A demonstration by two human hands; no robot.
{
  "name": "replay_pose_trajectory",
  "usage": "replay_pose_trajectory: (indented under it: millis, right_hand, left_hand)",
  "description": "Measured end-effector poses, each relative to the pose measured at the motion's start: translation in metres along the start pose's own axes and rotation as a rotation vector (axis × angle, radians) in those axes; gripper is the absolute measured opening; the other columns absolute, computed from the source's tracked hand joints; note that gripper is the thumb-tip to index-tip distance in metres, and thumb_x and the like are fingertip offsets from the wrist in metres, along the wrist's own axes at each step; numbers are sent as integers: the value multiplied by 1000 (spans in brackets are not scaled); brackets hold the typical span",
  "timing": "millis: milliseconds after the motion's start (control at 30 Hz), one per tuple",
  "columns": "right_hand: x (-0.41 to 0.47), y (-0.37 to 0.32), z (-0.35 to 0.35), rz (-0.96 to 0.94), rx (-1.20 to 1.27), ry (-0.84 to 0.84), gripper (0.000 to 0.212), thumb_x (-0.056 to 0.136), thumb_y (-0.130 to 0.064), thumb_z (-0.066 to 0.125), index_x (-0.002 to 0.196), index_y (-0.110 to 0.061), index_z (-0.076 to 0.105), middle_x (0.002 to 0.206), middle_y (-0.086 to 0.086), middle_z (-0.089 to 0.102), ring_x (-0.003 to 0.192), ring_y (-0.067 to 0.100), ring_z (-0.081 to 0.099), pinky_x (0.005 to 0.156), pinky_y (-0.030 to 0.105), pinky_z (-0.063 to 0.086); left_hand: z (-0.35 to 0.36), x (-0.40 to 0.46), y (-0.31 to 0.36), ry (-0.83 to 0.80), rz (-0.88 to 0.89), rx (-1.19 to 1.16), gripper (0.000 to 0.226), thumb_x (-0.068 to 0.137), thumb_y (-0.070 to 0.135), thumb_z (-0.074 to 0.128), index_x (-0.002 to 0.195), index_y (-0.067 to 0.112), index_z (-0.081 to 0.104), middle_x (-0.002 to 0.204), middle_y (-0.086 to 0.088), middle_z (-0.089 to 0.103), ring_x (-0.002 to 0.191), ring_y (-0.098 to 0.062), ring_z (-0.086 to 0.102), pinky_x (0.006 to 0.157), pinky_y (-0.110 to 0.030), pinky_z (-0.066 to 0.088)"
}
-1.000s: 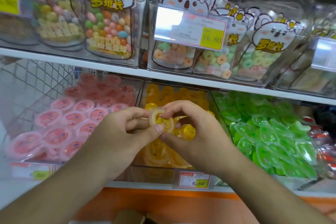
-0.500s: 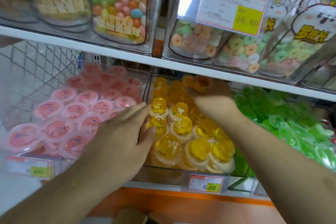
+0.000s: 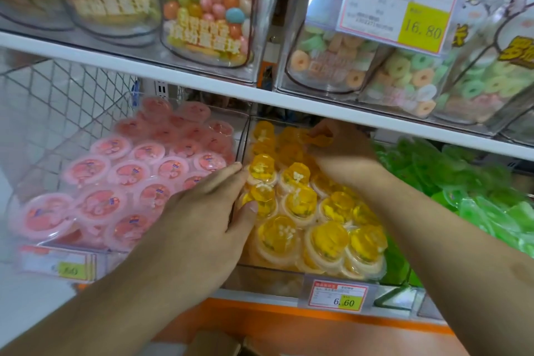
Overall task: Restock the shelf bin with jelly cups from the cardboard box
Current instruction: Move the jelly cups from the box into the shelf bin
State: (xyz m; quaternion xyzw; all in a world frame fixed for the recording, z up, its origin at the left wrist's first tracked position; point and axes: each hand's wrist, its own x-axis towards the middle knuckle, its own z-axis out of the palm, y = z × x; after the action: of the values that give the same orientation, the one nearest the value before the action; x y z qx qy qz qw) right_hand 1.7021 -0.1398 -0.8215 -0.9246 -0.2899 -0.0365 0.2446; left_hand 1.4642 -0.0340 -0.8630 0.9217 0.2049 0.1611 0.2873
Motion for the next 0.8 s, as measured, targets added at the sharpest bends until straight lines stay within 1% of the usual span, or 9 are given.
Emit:
replay_pose_trajectory:
  millis: [167,267,367,467,567,600,667,733,800]
  right_hand:
    - [-6,-3,-3,16,28,-5,8,92,-44,68,98,-38,66,100,-6,70,80,19,65,61,26,44]
    - [-14,-7,-8,-43,-9,-32,16,96,-31,63,107,-26,73,110,3,74,93,28,70,80,38,56]
    - [-25,-8,-15,-70,-32,-28,25,93,-19,65,117,-22,72,123,6,73,110,28,68,95,35,54]
    - [-45,0,-22,-31,-5,-52,28,95,-27,66,122,-20,72,124,10,73,118,30,66,101,37,52]
    - [-76,6,-35,-43,110,-16,30,93,-32,70,123,-28,71,105,-2,74,92,22,71,85,37,58]
    - [-90,8,-39,-76,145,-2,31,92,-29,71,123,-31,70,107,-9,71,93,15,68,86,32,56]
    - [-120,10,-43,-174,196,29,32,89,-22,72,120,-31,69,120,-15,66,109,4,60,96,25,48]
    - [-152,14,-45,-276,290,62,33,84,-17,68,115,-27,70,125,-13,66,119,4,60,99,28,50]
    - [-186,20,-43,-313,387,66,35,79,-11,65,110,-25,70,120,-11,68,118,7,62,92,29,53]
  left_hand:
    - [2,1,-3,2,8,5,66,96,67,18,161,51,17,164,38,7,154,4,10,129,-30,13]
    - [2,2,-4,-1,15,3,65,98,65,25,161,49,21,165,37,9,153,10,7,129,-29,11]
    - [1,1,-4,-3,21,-13,65,96,63,30,160,49,24,165,37,11,153,10,7,130,-31,11]
    - [-3,-4,1,35,47,-49,63,97,61,36,158,49,30,163,37,18,152,9,13,127,-25,13]
    - [-11,-16,10,60,109,-67,58,99,58,40,157,47,36,160,37,25,148,12,19,117,-16,15]
    - [-13,-23,15,62,136,-62,57,100,58,40,156,46,37,159,37,28,146,13,22,115,-16,17]
    - [-18,-38,26,52,162,-72,55,101,59,38,154,44,41,152,34,37,136,15,31,105,-11,25]
    - [-19,-54,36,26,168,-105,52,101,58,37,148,40,49,140,27,49,118,15,44,91,-10,34]
    - [-11,-72,40,-18,188,-137,46,101,56,39,139,35,57,125,21,56,107,9,52,85,-15,42]
